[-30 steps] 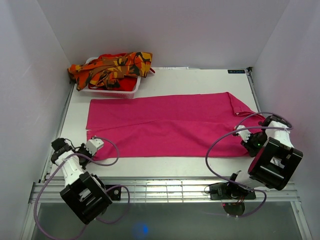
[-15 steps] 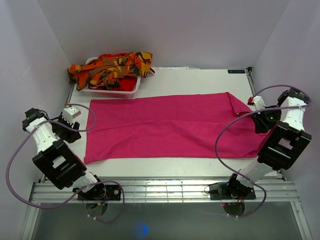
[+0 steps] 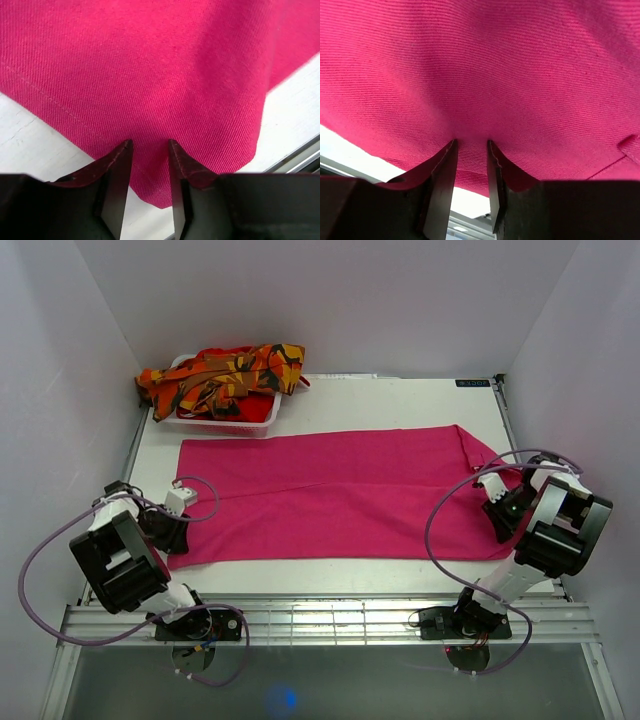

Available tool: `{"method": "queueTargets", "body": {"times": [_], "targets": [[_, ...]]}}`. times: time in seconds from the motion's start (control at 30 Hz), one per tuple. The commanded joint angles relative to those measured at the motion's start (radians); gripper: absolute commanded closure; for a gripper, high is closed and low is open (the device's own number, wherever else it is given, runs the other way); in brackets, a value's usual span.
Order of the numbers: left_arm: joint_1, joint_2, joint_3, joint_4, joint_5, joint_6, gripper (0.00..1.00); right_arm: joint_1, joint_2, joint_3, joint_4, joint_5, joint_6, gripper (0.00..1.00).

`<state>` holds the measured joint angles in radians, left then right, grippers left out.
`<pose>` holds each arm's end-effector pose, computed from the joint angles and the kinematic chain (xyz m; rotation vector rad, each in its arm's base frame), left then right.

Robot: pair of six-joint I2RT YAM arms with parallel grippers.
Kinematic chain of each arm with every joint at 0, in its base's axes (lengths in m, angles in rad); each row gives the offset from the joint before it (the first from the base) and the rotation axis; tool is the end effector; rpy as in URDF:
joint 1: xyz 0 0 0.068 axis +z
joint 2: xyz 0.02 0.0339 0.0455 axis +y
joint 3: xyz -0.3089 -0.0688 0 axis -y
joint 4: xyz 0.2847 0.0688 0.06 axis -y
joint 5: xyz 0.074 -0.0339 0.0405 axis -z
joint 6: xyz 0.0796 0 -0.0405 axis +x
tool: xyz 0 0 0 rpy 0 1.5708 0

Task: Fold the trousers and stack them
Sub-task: Flatten the trousers out

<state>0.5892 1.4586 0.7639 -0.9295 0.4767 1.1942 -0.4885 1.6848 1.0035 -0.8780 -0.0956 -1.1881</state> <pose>0.2155 0.1001 0.1398 0.8063 2.6438 -0.4792 0.2825 -0.1415 0.1345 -1.0501 2.8760 0.0849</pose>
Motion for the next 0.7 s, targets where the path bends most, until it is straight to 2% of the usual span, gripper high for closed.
{"method": "queueTargets", "body": {"times": [0.0, 0.17, 0.27, 0.33, 0.4, 0.5, 0.53, 0.6, 0.67], "targets": [[0.020, 0.055, 0.000, 0.087, -0.182, 0.016, 0.56, -0.010, 0.016, -0.055, 0.125, 0.151, -0.033, 0.64], [0.101, 0.091, 0.055, 0.092, -0.279, 0.135, 0.62, -0.012, -0.045, -0.094, 0.116, 0.195, -0.093, 0.66], [0.152, 0.127, 0.109, 0.081, -0.312, 0.209, 0.63, -0.012, -0.092, -0.112, 0.033, 0.171, -0.157, 0.66], [0.158, 0.141, 0.158, 0.067, -0.291, 0.226, 0.57, -0.010, -0.122, -0.097, -0.064, 0.117, -0.180, 0.62], [0.155, 0.141, 0.202, 0.043, -0.201, 0.222, 0.46, -0.010, -0.148, -0.021, -0.172, -0.025, -0.173, 0.58], [0.121, 0.129, 0.296, -0.015, -0.103, 0.170, 0.36, -0.010, -0.123, 0.156, -0.281, -0.199, -0.105, 0.55], [0.091, 0.122, 0.334, -0.049, -0.040, 0.151, 0.31, -0.010, -0.110, 0.205, -0.286, -0.229, -0.078, 0.55], [0.052, 0.076, 0.347, -0.049, 0.011, 0.114, 0.29, -0.010, -0.067, 0.352, -0.260, -0.297, 0.054, 0.53], [-0.018, 0.036, 0.327, 0.007, 0.060, 0.021, 0.26, -0.009, -0.031, 0.430, -0.182, -0.346, 0.179, 0.52]]}}
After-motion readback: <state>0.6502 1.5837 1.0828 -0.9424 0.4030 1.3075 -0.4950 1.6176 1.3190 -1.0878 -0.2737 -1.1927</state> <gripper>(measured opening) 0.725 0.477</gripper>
